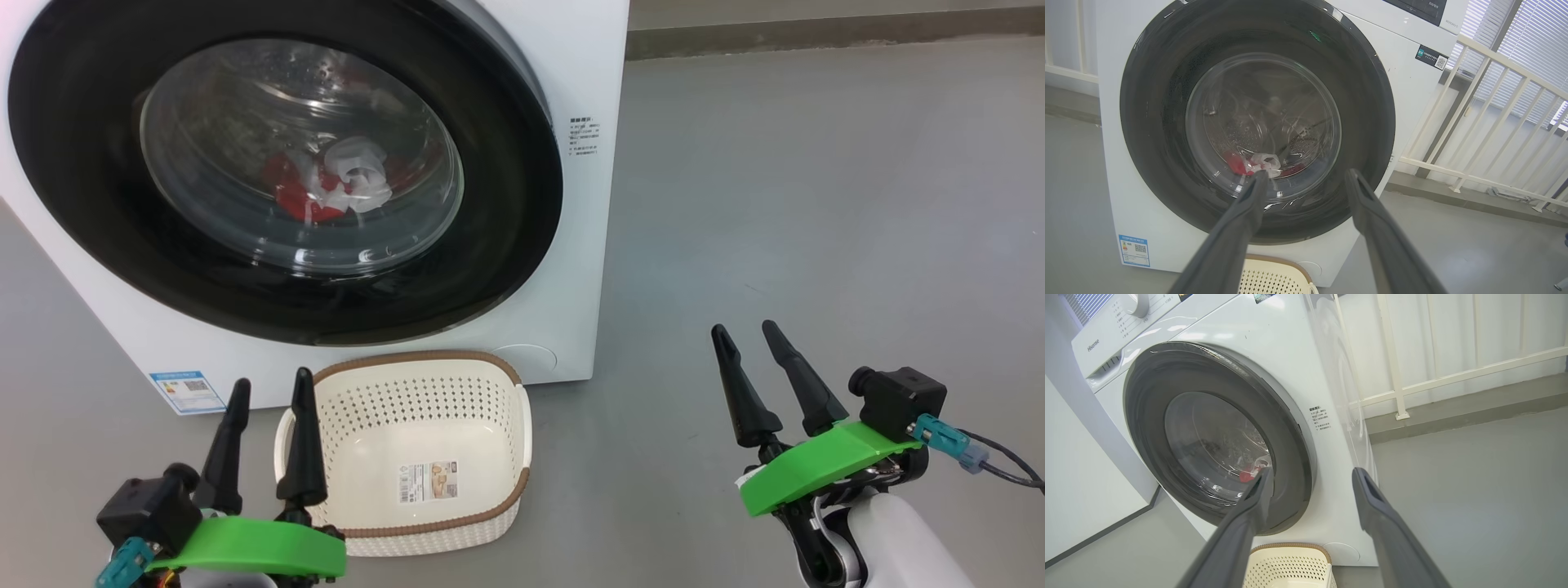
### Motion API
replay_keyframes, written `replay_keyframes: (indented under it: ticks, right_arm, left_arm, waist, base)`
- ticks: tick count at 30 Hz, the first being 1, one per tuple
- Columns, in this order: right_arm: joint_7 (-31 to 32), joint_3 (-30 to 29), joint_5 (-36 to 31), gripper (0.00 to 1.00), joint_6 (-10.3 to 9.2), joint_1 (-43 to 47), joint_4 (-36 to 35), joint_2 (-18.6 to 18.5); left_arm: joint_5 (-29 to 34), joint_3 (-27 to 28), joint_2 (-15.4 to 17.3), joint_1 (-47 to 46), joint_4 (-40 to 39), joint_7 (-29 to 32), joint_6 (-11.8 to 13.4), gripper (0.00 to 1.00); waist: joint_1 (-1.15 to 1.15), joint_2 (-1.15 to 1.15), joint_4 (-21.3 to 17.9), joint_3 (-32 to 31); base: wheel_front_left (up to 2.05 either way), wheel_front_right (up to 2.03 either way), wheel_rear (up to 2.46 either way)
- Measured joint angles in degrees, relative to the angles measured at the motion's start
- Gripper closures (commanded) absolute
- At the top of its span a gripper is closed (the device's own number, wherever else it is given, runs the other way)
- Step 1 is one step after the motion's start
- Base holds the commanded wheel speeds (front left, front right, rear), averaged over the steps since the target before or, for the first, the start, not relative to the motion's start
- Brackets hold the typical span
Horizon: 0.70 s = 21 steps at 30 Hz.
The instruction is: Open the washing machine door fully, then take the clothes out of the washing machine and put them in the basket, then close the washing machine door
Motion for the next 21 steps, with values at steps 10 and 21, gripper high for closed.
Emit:
replay_keyframes:
  ticks: [10, 21]
  right_arm:
    - [-1.5, 0.3, -6.1, 0.00, 0.00, -1.9, 1.5, -0.4]
    - [-3.0, 1.2, -10.4, 0.00, 0.00, -3.7, 3.6, -0.7]
  left_arm:
    - [4.8, 0.2, 0.0, -0.1, -0.5, -1.7, 1.1, 0.00]
    - [8.9, -0.5, 0.1, -1.3, 1.0, -2.7, 2.7, 0.00]
  waist:
    - [0.00, 0.00, -0.1, 0.0]
    - [0.00, 0.00, -0.3, -0.2]
  base:
    - [0.00, 0.00, 0.00]
    - [0.00, 0.00, 0.00]
